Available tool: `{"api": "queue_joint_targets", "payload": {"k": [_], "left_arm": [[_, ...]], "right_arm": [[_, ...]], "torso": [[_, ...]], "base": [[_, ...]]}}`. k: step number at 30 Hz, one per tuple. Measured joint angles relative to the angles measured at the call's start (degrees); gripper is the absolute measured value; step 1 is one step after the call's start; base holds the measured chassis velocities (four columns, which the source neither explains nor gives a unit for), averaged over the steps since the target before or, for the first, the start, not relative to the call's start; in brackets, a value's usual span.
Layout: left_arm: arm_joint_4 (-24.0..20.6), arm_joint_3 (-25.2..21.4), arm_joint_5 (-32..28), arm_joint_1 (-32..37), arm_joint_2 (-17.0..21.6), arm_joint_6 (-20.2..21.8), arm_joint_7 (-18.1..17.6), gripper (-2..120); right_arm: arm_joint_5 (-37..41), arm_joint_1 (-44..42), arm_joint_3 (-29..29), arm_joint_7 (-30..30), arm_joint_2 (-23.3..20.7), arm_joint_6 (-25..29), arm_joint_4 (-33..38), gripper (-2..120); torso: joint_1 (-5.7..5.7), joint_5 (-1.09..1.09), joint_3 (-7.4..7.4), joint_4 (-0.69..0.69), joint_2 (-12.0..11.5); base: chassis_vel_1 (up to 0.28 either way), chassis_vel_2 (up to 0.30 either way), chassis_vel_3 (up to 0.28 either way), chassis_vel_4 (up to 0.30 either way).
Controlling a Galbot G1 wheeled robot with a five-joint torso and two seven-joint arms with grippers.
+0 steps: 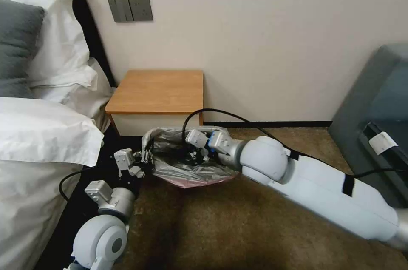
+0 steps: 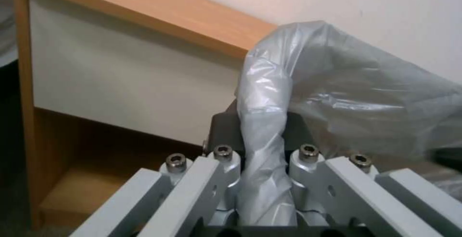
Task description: Pick up the garbage bag from the table and place it over the trash can.
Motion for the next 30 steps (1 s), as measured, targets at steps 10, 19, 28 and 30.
{"api": "queue_joint_targets", "payload": {"k": [10, 19, 28, 30], "left_arm": [[-0.3, -1.2, -4.2, -1.2, 0.8, 1.6, -2.8, 8], [-1.6, -2.3, -7.4, -0.8, 1.5, 2.7, -4.8, 8], [-3.1, -3.9, -10.0, -0.7, 2.2, 3.3, -5.7, 8], [-3.3, -4.1, -10.4, -0.7, 2.3, 3.3, -5.9, 8]], "right_arm": [[15.9, -13.6, 13.8, 11.0, -9.0, 6.5, 12.9, 39], [26.8, -30.2, 26.2, 25.0, -9.0, 11.9, 22.8, 74], [25.5, -48.2, 39.9, 23.9, -5.1, 10.5, 24.1, 100], [25.2, -49.4, 40.4, 23.9, -4.4, 10.3, 23.9, 100]], "torso": [[0.0, 0.0, 0.0, -0.01, 0.0], [-0.01, 0.0, 0.0, 0.0, 0.0], [-0.01, 0.0, 0.0, -0.02, 0.0], [-0.01, -0.01, -0.01, -0.02, 0.0]], "base": [[0.0, 0.0, 0.0, 0.0], [0.0, 0.0, 0.0, 0.0], [0.0, 0.0, 0.0, 0.0], [0.0, 0.0, 0.0, 0.0]]}}
